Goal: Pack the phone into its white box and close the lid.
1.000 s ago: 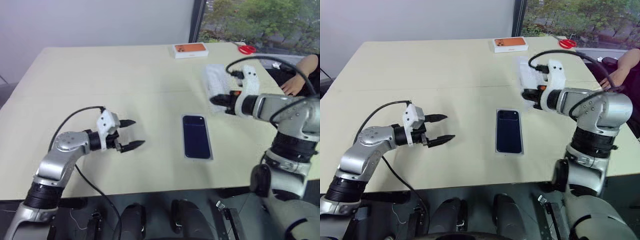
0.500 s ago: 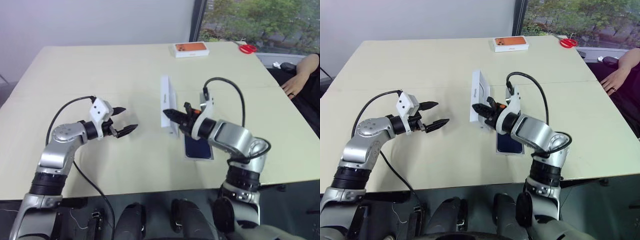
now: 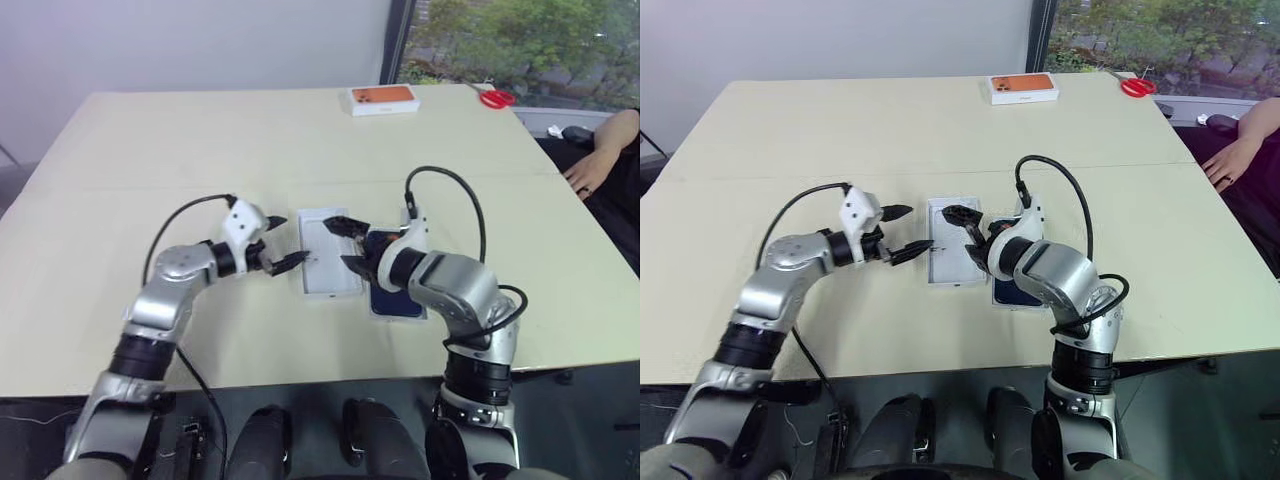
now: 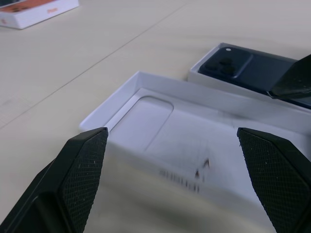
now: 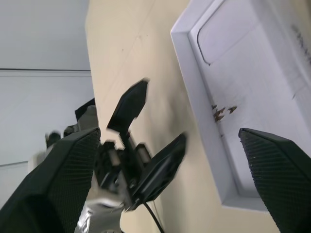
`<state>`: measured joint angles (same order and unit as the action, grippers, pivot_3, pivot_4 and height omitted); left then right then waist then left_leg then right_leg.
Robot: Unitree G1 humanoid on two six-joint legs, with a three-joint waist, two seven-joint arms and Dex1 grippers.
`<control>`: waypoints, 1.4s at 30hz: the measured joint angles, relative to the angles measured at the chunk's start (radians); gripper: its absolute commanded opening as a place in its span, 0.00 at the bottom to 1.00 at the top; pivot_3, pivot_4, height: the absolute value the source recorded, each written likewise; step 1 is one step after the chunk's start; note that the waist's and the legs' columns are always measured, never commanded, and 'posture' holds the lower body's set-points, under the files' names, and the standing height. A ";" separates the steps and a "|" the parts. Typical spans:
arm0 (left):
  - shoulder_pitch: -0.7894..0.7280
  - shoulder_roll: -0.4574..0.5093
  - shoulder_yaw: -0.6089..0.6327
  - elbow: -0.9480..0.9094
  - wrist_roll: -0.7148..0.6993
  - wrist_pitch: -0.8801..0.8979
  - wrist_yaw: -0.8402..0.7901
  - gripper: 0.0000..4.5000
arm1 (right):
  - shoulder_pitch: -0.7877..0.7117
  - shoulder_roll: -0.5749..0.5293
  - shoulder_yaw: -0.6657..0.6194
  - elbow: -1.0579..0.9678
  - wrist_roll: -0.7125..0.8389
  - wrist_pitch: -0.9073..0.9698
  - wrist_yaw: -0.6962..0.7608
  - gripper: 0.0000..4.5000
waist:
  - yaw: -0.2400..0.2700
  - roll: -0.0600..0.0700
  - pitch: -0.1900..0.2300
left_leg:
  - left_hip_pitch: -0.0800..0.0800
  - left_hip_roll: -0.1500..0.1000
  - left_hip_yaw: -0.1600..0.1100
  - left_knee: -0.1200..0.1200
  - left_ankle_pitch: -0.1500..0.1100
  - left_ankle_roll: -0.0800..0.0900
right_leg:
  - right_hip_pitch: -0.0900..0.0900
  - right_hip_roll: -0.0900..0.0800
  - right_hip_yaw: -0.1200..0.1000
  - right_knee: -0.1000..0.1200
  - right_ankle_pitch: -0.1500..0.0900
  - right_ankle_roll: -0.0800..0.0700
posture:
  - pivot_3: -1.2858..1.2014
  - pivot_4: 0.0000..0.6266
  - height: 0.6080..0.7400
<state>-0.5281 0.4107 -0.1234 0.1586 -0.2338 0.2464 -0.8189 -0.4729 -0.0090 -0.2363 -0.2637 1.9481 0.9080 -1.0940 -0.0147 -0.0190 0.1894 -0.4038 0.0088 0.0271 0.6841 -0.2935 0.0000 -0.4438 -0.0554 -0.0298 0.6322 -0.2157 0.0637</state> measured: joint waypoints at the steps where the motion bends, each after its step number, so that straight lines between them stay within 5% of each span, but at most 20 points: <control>1: -0.012 -0.020 -0.003 0.016 0.003 0.000 0.003 1.00 | -0.012 -0.029 -0.001 0.002 0.000 0.002 0.010 1.00 | 0.000 0.000 0.000 | 0.000 0.000 0.000 0.000 0.000 0.000 | 0.000 0.000 0.000 0.000 0.000 0.000 | 0.52 0.24 1.00; 7: -0.050 -0.052 0.023 0.047 -0.019 0.003 -0.007 1.00 | -0.070 -0.250 0.016 0.021 0.001 0.048 0.106 1.00 | -0.001 0.000 0.000 | 0.000 0.003 -0.001 0.000 0.000 0.000 | 0.000 0.004 0.000 0.000 0.000 0.000 | 0.52 0.24 1.00; 11: -0.064 0.052 0.100 0.091 -0.030 -0.011 -0.026 1.00 | -0.101 -0.517 0.157 0.008 -0.031 0.184 0.219 1.00 | -0.007 0.000 0.000 | 0.001 0.007 0.000 0.000 0.000 0.001 | -0.001 0.008 0.001 -0.001 0.001 -0.002 | 0.52 0.24 1.00; 16: -0.055 0.120 0.141 0.123 -0.029 -0.042 -0.050 1.00 | -0.152 -0.607 0.353 -0.020 -0.207 0.302 0.382 1.00 | 0.002 0.000 0.000 | 0.000 0.008 -0.001 -0.001 0.000 0.001 | -0.001 0.010 0.000 0.000 0.001 -0.003 | 0.52 0.24 1.00; 25: 0.029 0.166 0.150 0.112 -0.014 -0.066 -0.049 1.00 | -0.287 -0.547 0.487 0.024 -0.538 0.358 0.614 1.00 | 0.008 0.000 0.000 | -0.002 0.007 0.000 0.000 0.000 0.001 | -0.002 0.006 0.000 -0.003 0.002 -0.003 | 0.52 0.24 1.00; 36: 0.135 0.211 0.152 -0.031 -0.063 -0.011 -0.108 1.00 | -0.289 -0.445 0.476 0.086 -0.814 0.438 0.752 1.00 | 0.000 0.000 0.000 | -0.001 0.007 0.000 0.000 0.000 0.001 | -0.003 0.005 0.000 -0.001 0.003 -0.004 | 0.52 0.24 1.00; 39: 0.140 0.216 0.152 -0.031 -0.063 -0.010 -0.112 1.00 | -0.289 -0.413 0.454 0.094 -0.867 0.463 0.779 0.81 | 0.003 0.000 0.000 | -0.001 0.008 0.000 0.000 0.000 0.001 | -0.002 0.006 0.000 -0.001 0.003 -0.005 | 0.52 0.24 1.00; 42: 0.140 0.216 0.152 -0.032 -0.063 -0.010 -0.111 1.00 | -0.289 -0.370 0.440 0.100 -0.915 0.490 0.801 0.48 | 0.002 0.000 0.000 | -0.001 0.007 0.000 0.000 0.000 0.001 | -0.002 0.007 0.000 -0.001 0.003 -0.005 | 0.52 0.24 1.00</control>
<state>-0.3879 0.6266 0.0289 0.1271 -0.2966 0.2365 -0.9297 -0.7624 -0.3795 0.2038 -0.1641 1.0329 1.3983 -0.2929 -0.0131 -0.0192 0.1893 -0.4051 0.0160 0.0271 0.6840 -0.2939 0.0006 -0.4463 -0.0487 -0.0300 0.6308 -0.2128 0.0588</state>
